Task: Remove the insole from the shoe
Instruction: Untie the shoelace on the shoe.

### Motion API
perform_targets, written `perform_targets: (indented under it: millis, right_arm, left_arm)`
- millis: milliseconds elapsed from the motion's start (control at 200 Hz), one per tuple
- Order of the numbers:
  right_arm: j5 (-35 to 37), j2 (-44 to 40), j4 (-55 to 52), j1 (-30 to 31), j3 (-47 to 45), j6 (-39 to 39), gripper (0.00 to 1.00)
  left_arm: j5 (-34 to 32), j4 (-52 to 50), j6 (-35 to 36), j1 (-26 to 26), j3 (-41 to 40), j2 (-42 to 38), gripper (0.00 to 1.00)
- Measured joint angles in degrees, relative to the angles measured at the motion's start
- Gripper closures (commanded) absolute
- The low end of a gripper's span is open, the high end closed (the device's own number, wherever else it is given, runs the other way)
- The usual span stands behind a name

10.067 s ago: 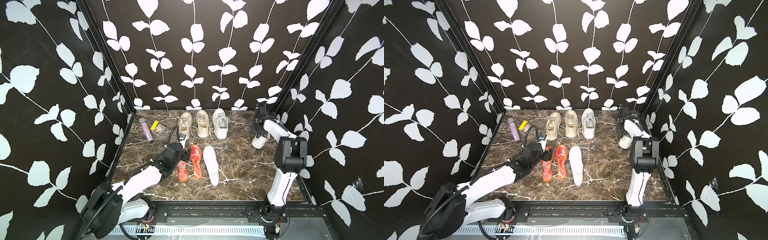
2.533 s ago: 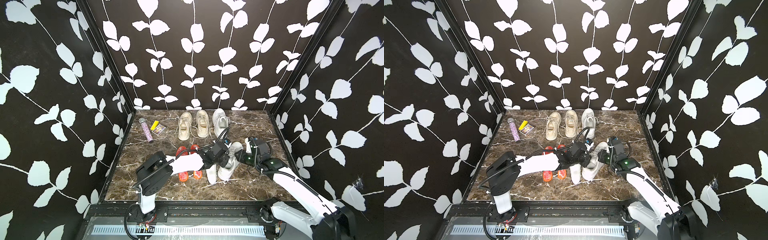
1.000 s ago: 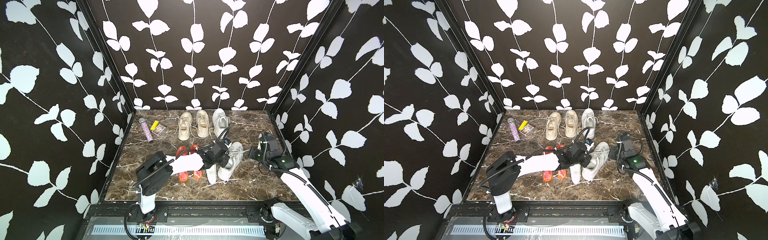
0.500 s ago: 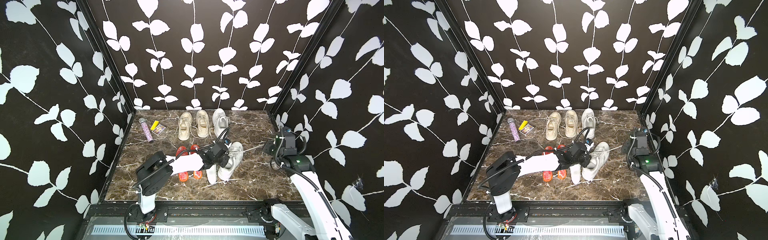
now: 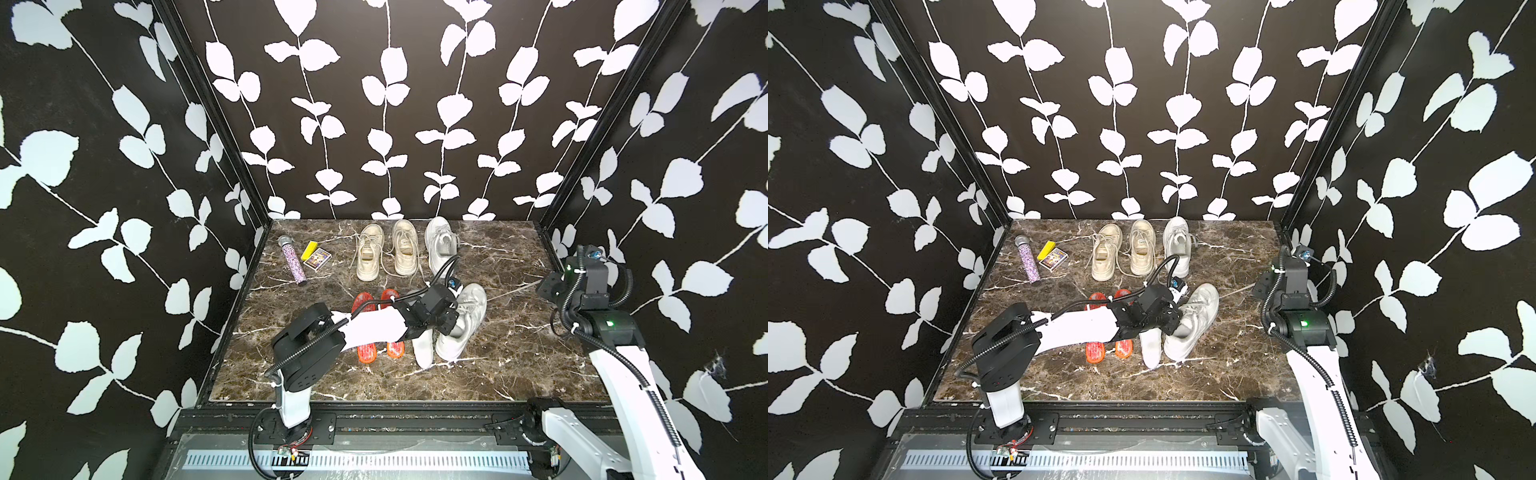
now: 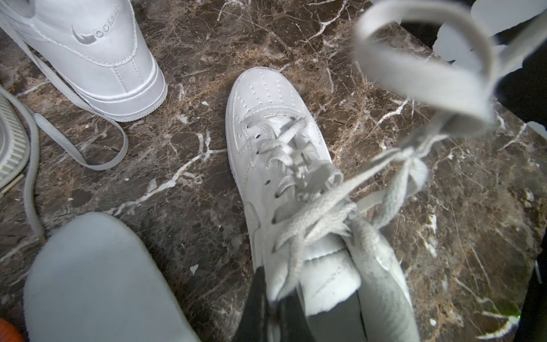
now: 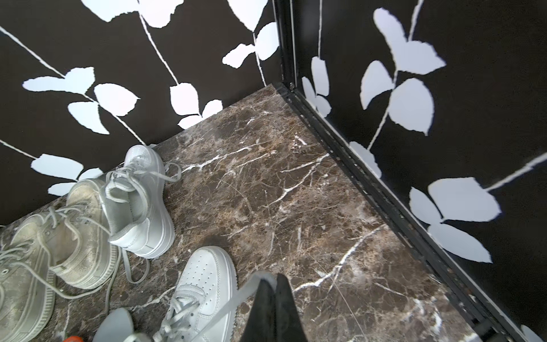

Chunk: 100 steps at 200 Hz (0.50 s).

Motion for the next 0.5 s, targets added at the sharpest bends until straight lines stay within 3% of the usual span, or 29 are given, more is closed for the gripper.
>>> perform_targets:
  millis: [165,235,305,405,500]
  right_arm:
    - [-5.20,7.26,3.72,-0.04,-1.92,-0.04,1.00]
    - [-6.27,10.82,4.76,-0.04,-3.58,0.15,0.73]
    - [-7.08,13.49,5.31,-0.04,-5.49,0.22,0.56]
    - [-8.11,14.67,5.44,-0.04,-7.54,0.61,0.45]
    - [-9.40,13.57,5.73,-0.07,-8.52,0.48,0.42]
  left_arm:
    - [0.94,0.31,0.02,0.11,-0.02,0.00,1.00]
    - [1.16,0.33,0.02,0.15,-0.04,-0.02,1.00]
    - [1.29,0.35,0.02,0.24,-0.04,-0.02,1.00]
    - [1.55,0.35,0.02,0.31,-0.07,-0.02,1.00]
    - [1.66,0.37,0.02,0.33,-0.07,-0.02,1.00]
